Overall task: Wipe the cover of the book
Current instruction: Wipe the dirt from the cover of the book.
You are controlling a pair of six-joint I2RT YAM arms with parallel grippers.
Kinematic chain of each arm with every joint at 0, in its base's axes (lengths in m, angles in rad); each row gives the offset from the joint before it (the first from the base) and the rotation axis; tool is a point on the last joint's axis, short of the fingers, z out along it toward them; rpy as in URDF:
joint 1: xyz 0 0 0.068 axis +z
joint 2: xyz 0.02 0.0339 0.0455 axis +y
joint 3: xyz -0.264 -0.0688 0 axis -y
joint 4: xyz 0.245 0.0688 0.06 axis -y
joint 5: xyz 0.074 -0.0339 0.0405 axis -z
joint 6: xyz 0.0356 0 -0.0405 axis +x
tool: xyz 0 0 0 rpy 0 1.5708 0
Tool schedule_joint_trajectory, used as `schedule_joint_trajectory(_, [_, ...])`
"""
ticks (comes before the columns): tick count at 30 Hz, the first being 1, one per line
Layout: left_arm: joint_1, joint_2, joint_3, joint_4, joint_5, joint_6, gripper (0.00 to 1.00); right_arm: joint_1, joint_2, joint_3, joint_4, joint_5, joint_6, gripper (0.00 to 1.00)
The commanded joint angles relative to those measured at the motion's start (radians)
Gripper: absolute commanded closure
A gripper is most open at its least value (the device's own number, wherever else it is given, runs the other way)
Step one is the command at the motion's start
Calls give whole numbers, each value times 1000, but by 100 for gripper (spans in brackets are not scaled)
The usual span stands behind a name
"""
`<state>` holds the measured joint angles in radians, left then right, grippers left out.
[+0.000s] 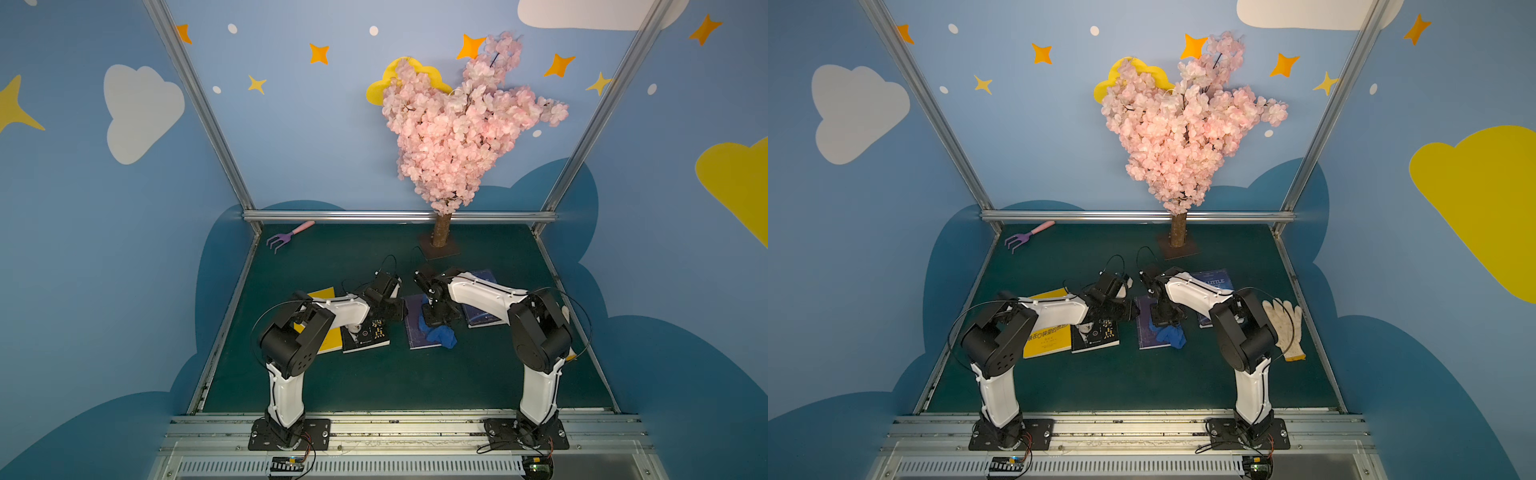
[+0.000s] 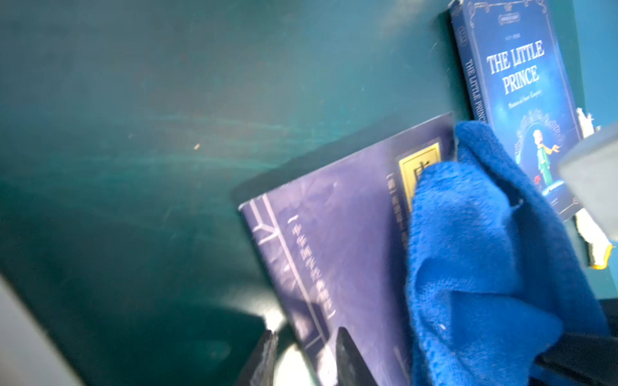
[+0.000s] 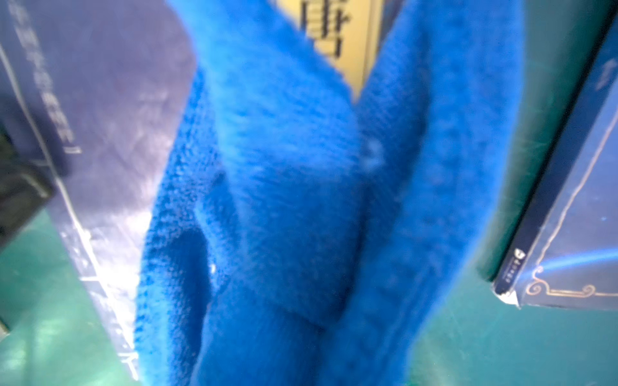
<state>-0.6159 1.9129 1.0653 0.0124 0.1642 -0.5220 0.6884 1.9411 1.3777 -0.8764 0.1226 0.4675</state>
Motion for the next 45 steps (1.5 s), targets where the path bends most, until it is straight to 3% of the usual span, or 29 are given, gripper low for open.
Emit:
schedule_joint_trajectory(1, [7,46,25,-77,14,16,67,-21,42,37,38,-11,2,97])
schedule_joint_trajectory(12, [15,100,66,-110,30,-2,76,-88,173,158,25,-59,-16,100])
schedule_joint_trajectory(22, [24,93,29,-62,57,-78,80,-4,-21,-124,57,-32,31,100])
schedule_joint_trajectory(27, [25,84,26,-55,99,-92,80,14,-58,-193,81,-43,65,100])
schedule_joint_trajectory(40, [36,72,25,-63,80,-76,80,-105,221,215,-40,-63,-14,100])
schedule_joint_trajectory(45, [36,74,27,-61,90,-80,80,-70,178,164,-46,-52,1,100])
